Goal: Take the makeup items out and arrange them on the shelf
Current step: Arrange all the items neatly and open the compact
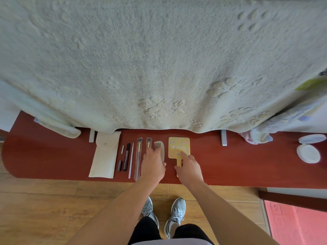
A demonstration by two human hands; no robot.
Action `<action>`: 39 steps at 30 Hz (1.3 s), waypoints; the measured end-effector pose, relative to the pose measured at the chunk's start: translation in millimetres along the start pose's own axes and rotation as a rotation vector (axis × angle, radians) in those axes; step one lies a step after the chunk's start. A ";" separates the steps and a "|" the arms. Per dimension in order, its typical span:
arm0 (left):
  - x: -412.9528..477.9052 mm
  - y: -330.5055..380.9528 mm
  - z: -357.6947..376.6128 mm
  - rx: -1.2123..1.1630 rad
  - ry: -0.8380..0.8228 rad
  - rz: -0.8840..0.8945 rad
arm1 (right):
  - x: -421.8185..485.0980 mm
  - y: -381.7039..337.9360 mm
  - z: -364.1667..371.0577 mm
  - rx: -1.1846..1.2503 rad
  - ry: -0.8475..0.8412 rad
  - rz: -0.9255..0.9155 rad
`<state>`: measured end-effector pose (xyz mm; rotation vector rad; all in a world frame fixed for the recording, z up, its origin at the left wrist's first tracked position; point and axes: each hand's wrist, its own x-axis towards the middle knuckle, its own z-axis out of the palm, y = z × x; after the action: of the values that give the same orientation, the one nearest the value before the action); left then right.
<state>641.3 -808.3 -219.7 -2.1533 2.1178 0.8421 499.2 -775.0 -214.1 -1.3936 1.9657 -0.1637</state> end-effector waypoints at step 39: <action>-33.7 11.8 -89.1 0.099 0.151 0.197 | -24.1 -10.0 -98.3 -0.300 0.117 -0.260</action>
<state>664.8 -810.8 -126.6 -2.0453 2.4199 0.5862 451.2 -786.4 -125.2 -1.8722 1.9553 -0.0722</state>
